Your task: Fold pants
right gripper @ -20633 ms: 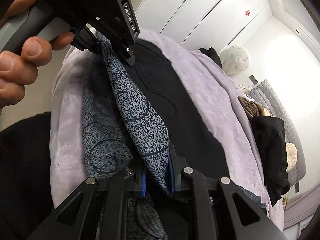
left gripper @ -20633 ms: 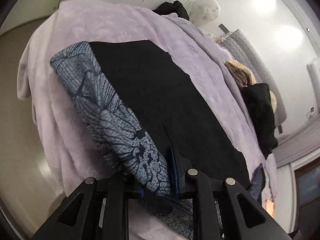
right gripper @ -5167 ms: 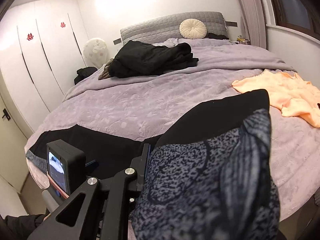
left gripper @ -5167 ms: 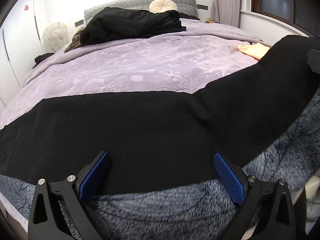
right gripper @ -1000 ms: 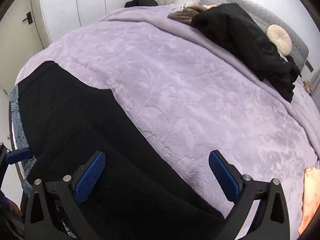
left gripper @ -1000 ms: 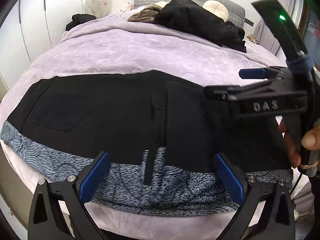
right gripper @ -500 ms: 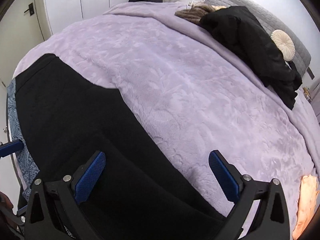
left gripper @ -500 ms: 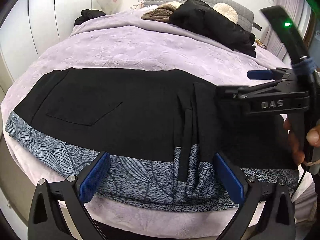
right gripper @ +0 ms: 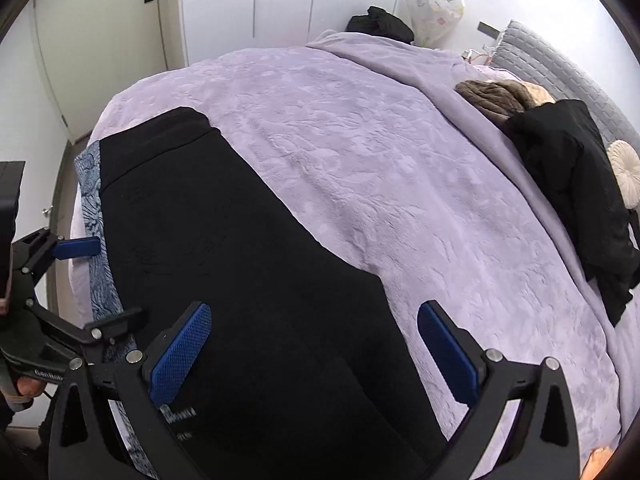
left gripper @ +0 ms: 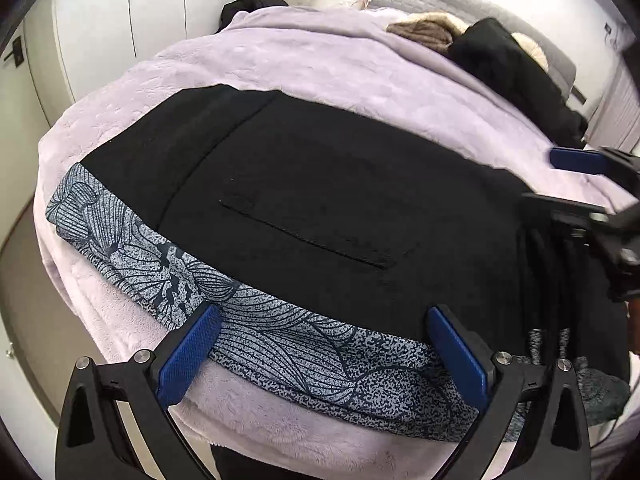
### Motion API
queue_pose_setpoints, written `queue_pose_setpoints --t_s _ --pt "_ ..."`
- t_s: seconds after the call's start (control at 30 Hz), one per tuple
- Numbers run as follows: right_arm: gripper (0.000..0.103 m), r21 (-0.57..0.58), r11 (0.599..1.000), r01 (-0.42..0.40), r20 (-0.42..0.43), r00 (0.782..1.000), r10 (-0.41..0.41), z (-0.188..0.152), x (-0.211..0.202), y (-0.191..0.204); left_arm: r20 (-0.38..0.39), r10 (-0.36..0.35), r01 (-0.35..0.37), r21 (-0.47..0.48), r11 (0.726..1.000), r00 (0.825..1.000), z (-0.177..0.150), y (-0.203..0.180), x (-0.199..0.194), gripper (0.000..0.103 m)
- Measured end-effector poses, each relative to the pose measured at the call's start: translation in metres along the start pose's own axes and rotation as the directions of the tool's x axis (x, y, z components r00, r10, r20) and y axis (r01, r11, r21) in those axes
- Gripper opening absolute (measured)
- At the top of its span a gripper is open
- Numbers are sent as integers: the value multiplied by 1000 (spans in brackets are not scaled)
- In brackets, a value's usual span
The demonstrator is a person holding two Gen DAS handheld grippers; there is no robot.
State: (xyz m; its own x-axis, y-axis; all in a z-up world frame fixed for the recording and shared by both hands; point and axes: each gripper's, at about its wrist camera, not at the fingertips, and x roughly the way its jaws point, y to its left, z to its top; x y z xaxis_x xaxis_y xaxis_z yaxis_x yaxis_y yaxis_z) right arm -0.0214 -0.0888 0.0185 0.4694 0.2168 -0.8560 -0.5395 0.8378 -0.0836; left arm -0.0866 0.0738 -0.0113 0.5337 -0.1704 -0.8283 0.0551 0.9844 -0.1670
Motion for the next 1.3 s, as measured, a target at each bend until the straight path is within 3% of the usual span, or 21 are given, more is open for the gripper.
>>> queue_pose_setpoints --t_s 0.13,0.23,0.33,0.4,0.5,0.6,0.63,0.7,0.77,0.83,0.87,1.0,1.1,1.17,1.27,1.3 --pt "103 -82 990 -116 -60 992 111 36 38 21 33 -47 49 -59 997 998 2 24 -11 103" --pt "103 -144 969 -199 -136 974 180 65 78 38 31 -65 67 -76 995 997 1 40 -11 103" --pt "103 -121 944 -307 -246 931 271 86 123 47 29 -63 64 -45 997 998 -5 42 -10 103" --pt "103 -45 913 -405 -263 887 380 102 142 48 38 -77 78 -26 997 996 -8 46 -14 103" --pt "103 -56 870 -490 -253 850 462 120 151 61 55 -82 84 -33 996 995 -13 64 -24 103" --pt "101 -185 857 -482 -258 865 431 122 150 86 86 -102 109 -93 990 991 -9 93 -29 103" --pt "94 -216 853 -474 -251 872 421 121 149 91 91 -110 121 -122 985 990 -7 106 -31 103" --pt "79 -236 858 -456 -228 884 407 119 141 94 99 -114 129 -165 978 988 -1 128 -33 103" --pt "45 -267 867 -420 -174 906 385 115 124 91 121 -112 133 -187 973 986 3 153 -40 103" --pt "26 -278 866 -416 -118 909 399 111 104 84 145 -156 182 -193 964 977 9 176 -45 103" --pt "22 -275 863 -423 -97 906 413 110 96 83 154 -175 204 -193 960 972 13 186 -46 103" --pt "21 -309 852 -424 -40 900 434 104 76 86 167 -258 284 -156 946 952 36 219 -42 103" --pt "20 -321 843 -431 -5 891 454 99 67 87 156 -372 388 -89 917 915 54 224 -36 103" --pt "20 -333 834 -440 17 881 472 96 56 84 132 -432 439 -31 898 892 63 222 -32 103" --pt "20 -368 813 -450 54 863 502 90 30 79 67 -452 447 88 890 889 79 192 -22 103" --pt "20 -380 807 -452 61 858 510 88 24 77 40 -475 468 117 876 879 80 186 -18 103"
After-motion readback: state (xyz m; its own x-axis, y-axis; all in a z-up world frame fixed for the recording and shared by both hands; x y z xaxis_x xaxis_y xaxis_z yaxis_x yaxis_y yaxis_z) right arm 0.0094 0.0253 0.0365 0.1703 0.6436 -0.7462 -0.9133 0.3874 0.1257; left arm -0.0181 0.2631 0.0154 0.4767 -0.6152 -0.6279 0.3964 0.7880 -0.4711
